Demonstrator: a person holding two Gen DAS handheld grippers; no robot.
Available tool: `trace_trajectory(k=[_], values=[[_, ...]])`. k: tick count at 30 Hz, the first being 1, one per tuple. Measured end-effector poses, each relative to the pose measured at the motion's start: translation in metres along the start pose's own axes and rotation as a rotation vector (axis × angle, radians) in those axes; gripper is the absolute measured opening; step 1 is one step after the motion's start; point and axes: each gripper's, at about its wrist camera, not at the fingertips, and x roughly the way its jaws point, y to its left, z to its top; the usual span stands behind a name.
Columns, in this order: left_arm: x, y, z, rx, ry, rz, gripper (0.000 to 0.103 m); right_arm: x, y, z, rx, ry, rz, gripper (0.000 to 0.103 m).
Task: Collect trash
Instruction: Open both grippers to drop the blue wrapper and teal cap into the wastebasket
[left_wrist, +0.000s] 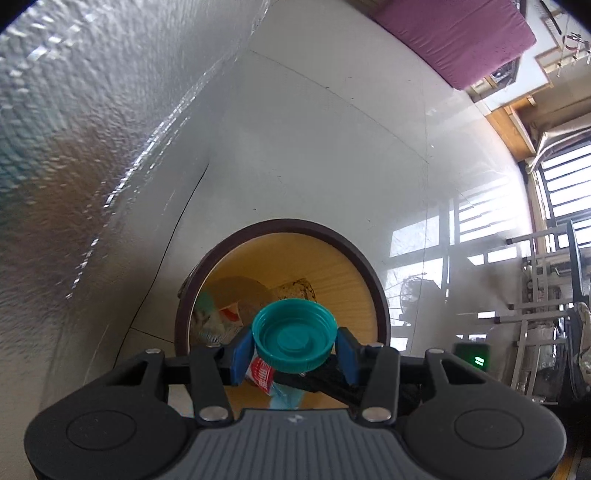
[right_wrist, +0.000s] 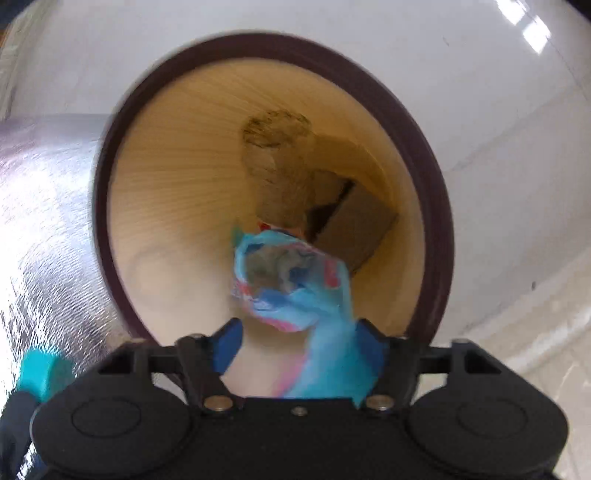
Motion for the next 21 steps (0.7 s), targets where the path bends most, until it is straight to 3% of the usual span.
trace_trajectory(k=[3,5,6,21], values=[[0.008,0.001,0.006,-0.045,-0.006,-0.005,0.050,-0.018,0.004,0.003,-0.045,-0.029,0.002,0.073],[0.012,0.006,0.006,-0.101,-0.015,-0.007,0.066,-0.028,0.006,-0.002,-0.049,-0.046,0.022,0.073],[0.012,0.008,0.006,-0.122,-0.013,-0.001,0.080,-0.033,0.010,-0.004,-0.056,-0.052,0.024,0.073],[-0.005,-0.006,-0.006,0.027,0.020,0.089,0.081,-0.075,0.033,-0.039,-0.448,-0.193,-0.054,0.073]])
